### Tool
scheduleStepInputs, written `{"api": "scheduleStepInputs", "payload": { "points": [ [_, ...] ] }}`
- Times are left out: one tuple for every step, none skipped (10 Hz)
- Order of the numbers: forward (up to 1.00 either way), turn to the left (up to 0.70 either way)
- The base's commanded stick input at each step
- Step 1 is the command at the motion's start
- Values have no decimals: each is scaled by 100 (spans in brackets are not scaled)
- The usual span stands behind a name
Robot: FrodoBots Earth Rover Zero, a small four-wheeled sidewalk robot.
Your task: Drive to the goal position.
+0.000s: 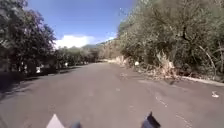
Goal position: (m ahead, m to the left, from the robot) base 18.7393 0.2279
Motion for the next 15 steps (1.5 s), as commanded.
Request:
{"api": "scheduleStepInputs", "payload": {
  "points": [
    [50,0],
    [50,0],
    [50,0],
    [50,-50],
    [50,-50],
    [50,-43],
    [50,-22],
    [50,-1],
    [50,0],
    [50,0],
    [50,0],
    [50,0],
    [50,-50],
    [50,-50],
    [50,-50]
  ]
}}
